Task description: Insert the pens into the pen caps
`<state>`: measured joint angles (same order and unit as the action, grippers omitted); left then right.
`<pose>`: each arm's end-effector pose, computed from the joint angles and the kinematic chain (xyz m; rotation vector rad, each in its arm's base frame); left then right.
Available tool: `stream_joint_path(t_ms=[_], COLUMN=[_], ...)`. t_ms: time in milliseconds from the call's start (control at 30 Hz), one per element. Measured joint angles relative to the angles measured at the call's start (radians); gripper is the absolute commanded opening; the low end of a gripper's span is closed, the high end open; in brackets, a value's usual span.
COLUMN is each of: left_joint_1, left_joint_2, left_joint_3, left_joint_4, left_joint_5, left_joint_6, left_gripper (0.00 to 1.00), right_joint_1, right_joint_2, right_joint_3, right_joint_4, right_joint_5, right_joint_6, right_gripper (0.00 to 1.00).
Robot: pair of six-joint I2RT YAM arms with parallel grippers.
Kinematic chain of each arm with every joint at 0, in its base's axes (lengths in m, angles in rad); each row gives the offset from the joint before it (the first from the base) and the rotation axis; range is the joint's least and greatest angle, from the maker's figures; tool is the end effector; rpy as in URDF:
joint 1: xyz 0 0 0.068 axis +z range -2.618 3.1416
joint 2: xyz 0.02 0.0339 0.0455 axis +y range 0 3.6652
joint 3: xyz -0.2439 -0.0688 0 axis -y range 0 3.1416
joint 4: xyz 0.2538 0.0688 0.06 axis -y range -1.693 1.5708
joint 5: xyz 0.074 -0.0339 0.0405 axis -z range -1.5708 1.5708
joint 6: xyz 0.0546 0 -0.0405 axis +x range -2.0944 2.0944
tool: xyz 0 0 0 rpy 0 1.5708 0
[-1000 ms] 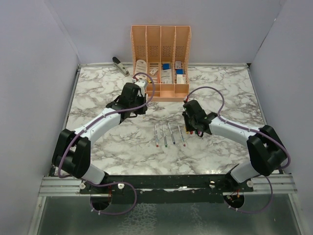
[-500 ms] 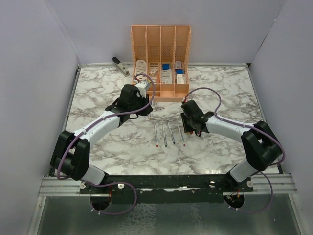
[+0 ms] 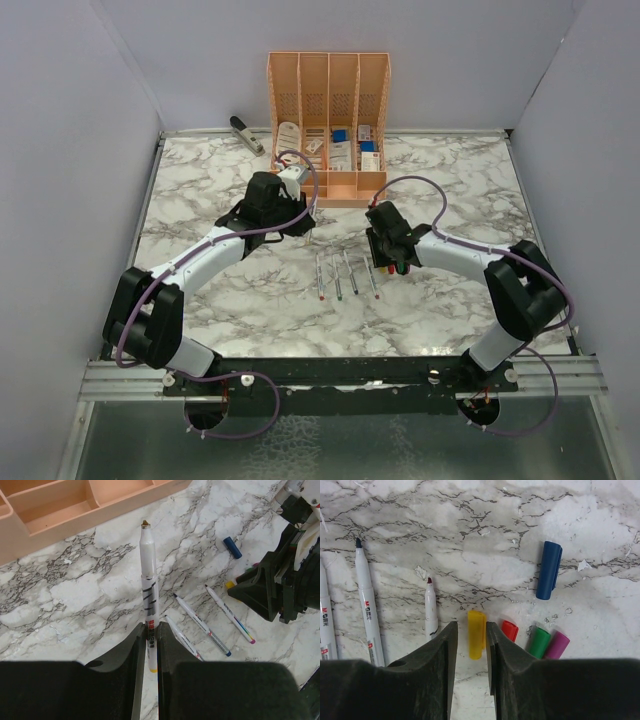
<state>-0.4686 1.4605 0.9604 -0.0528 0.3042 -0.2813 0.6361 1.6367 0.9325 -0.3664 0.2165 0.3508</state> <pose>0.3066 -0.1735 0.2207 0.3902 2.1569 -0.7578 0.2719 0.1863 0.1266 -0.2983 2.5845 0.0658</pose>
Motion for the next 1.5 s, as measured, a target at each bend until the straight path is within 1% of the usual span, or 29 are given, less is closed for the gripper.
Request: stream_joint_path(t_ms=[633, 1100, 1200, 1400, 1500], left_joint_1=[0.000, 0.000, 0.000, 0.000, 0.000], left_joint_2=[0.000, 0.000, 0.000, 0.000, 0.000], left_joint_3=[0.000, 0.000, 0.000, 0.000, 0.000], left_joint_4=[0.001, -0.001, -0.001, -0.001, -0.001], left_joint_5=[0.038, 0.045, 0.044, 0.044, 0.044], left_joint_6=[0.003, 0.004, 0.004, 0.003, 0.003], left_gripper=[0.00, 0.00, 0.00, 0.00, 0.00], right_joint_1=[0.004, 0.004, 0.004, 0.005, 0.004], right_joint_2=[0.002, 0.002, 0.002, 0.001, -0.002], right_joint_3=[-0.003, -0.035, -0.036, -0.038, -0.038], right_joint_4=[-0.001, 0.000, 0.001, 0.003, 0.004], right_joint_5=[0.022, 0.030, 0.029, 0.027, 0.027], right_joint_6=[0.017, 0.031, 0.036, 0.039, 0.039], right_gripper=[0.29, 0.28, 0.23, 0.02, 0.01])
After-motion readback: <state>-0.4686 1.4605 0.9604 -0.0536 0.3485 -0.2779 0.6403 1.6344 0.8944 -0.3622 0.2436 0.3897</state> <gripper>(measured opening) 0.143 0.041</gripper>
